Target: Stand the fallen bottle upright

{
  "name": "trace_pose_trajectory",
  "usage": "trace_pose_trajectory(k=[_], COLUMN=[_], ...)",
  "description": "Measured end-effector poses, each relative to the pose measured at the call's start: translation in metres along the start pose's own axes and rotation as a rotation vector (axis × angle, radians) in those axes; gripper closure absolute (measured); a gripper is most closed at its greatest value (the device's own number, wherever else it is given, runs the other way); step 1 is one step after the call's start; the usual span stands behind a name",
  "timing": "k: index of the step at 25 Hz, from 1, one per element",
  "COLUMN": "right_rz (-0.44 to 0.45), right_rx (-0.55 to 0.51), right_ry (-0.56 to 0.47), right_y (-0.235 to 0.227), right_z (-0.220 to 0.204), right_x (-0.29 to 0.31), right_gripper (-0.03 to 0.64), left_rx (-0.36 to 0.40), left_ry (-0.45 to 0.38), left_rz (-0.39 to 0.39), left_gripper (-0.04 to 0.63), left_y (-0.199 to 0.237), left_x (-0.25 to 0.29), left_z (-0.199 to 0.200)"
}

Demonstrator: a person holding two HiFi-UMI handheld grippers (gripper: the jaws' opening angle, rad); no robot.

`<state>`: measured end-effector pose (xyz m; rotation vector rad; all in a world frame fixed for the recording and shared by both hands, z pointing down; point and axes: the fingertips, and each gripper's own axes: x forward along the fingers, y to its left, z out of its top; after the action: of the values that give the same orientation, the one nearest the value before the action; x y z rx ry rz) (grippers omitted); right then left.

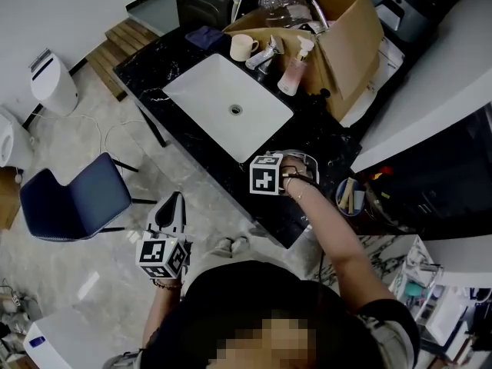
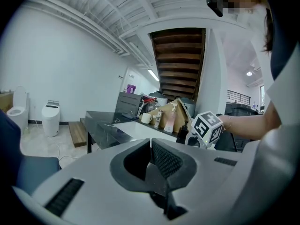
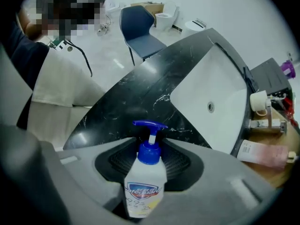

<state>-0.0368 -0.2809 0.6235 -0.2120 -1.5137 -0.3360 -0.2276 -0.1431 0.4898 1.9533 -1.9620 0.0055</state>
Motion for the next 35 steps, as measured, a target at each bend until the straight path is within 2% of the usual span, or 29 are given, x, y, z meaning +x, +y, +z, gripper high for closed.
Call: trace_pose_trajectory(k=[8, 13, 16, 20, 23, 27, 29, 32, 35], right_rz=[-0.021, -0.075, -0.137, -0.249, -0.381, -0.576, -0.658, -0.759, -0.784], right_rx=[0.045, 0.139, 0.289, 0.575, 0.759, 0.953, 1.013, 1.053, 1.097], right_ry=[-0.030, -0.153, -0.303, -0.525, -0.701, -0.903, -0.954, -0.976, -1.008], right_y=[0.001, -0.007, -0.020, -0.039, -0.049, -0.054, -0.052, -0.045, -0.041], right_z=[-0.005, -0.014, -0.028, -0.068, -0.095, -0.125, -0.133, -0.139, -0.142], right_x=[-0.008, -0.036, -0.067, -0.110, -0.140, -0.160, -0.160, -0.154, -0.150], right_gripper=[0.471, 0.474, 0.474, 0.474, 0.476, 0.476, 0.476, 0.476, 0.476], left_rx=[0.019, 0.030, 0.039, 0.050, 0.060, 0.071, 0.079, 0.087, 0.093], left_ry=[0.010, 0.019, 0.029, 0.042, 0.054, 0.059, 0.059, 0.058, 0.058], left_rz=[-0.035, -0.065, -0.085, -0.113, -0.130, -0.157, -0.173, -0.191, -0.199], left_gripper=[0.584, 0.584, 0.584, 0.584, 0.584, 0.584, 0.584, 0.584, 0.584], left_y=[-0.012, -0.018, -0.023, -0.030, -0.033, -0.042, -0.047, -0.054, -0.058], left_x=[0.009, 0.016, 0.021, 0.027, 0.029, 0.036, 0.039, 0.041, 0.041], left_z=[0.003, 0.004, 0.004, 0.002, -0.001, 0.001, 0.002, 0.003, 0.003])
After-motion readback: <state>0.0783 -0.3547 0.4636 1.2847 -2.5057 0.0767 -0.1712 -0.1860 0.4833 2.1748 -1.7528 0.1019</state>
